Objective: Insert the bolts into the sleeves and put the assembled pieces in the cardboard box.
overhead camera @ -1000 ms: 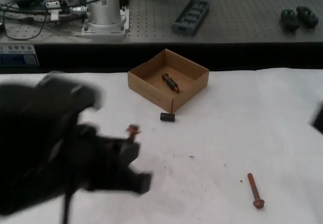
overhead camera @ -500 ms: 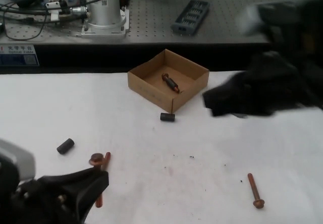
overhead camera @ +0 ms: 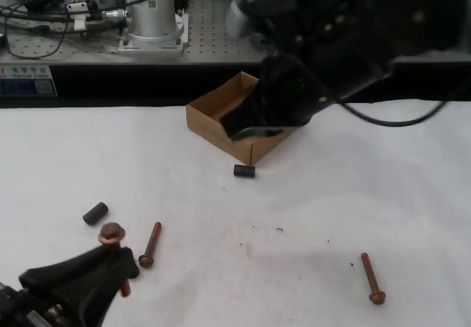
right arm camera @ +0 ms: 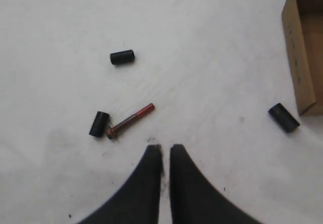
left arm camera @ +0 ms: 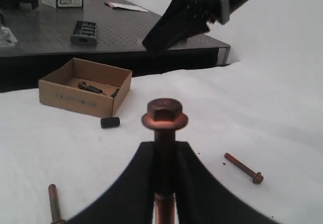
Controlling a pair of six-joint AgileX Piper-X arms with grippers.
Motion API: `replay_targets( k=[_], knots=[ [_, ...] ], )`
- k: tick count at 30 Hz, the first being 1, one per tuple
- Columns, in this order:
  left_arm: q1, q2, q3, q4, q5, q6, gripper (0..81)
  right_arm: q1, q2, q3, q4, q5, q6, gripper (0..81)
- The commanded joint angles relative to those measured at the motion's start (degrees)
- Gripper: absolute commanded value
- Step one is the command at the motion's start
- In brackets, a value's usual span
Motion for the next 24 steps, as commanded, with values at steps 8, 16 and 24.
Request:
replay_targets(
  k=[8,16,24],
  knots=[
    [-0.3,-6.8,-0.2,2.9,-1.6,2.5,0.6,2.9,10.5,-5.5,2.7,-2.1,-1.5,5.8],
    [-0.3,-18.2,-0.2,10.5,-1.6,2.5,0.6,5.6,19.1,-9.1,0.1,-2.1,-1.5,5.2],
    [-0.3,-19.9,-0.2,11.5,-1.6,2.5,0.6,5.9,26.5,-15.3,8.5,2.3,-2.8,30.7]
  ],
)
